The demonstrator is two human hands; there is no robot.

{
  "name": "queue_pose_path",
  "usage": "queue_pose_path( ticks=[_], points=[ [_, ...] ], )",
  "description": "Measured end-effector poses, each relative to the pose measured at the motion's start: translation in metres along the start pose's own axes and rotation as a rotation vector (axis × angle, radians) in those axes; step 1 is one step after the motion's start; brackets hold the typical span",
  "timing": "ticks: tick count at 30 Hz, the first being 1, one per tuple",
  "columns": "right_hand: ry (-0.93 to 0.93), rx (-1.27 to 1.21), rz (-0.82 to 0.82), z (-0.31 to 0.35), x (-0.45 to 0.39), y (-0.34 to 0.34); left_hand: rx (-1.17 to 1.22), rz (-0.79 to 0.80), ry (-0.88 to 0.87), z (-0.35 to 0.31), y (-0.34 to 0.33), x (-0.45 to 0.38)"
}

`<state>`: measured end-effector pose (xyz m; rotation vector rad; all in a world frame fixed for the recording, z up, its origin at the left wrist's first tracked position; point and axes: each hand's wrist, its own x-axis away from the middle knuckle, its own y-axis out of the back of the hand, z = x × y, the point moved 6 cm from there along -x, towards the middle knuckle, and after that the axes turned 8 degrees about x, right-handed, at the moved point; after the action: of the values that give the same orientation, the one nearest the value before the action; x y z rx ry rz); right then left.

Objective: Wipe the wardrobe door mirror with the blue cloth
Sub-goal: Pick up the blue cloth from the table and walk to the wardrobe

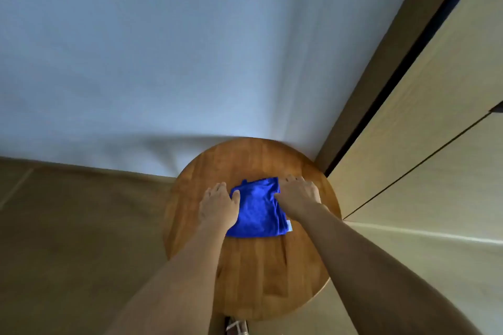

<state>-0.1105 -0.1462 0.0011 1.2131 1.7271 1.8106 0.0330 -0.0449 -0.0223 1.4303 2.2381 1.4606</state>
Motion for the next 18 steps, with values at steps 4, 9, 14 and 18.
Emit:
queue_pose_path(
  ticks=[4, 9, 14, 18],
  points=[
    [-0.041, 0.016, 0.138, -0.003, -0.015, -0.039, -0.096, 0.09, 0.037, 0.023, -0.028, -0.018],
    [-0.054, -0.004, 0.204, -0.004, -0.041, -0.076, -0.038, 0.149, 0.066, 0.038, -0.068, -0.045],
    [-0.088, -0.076, 0.256, -0.005, -0.065, -0.119, 0.109, 0.157, 0.112, 0.045, -0.109, -0.07],
    [-0.141, -0.159, 0.299, -0.004, -0.083, -0.153, 0.199, 0.124, 0.203, 0.057, -0.128, -0.084]
  ],
)
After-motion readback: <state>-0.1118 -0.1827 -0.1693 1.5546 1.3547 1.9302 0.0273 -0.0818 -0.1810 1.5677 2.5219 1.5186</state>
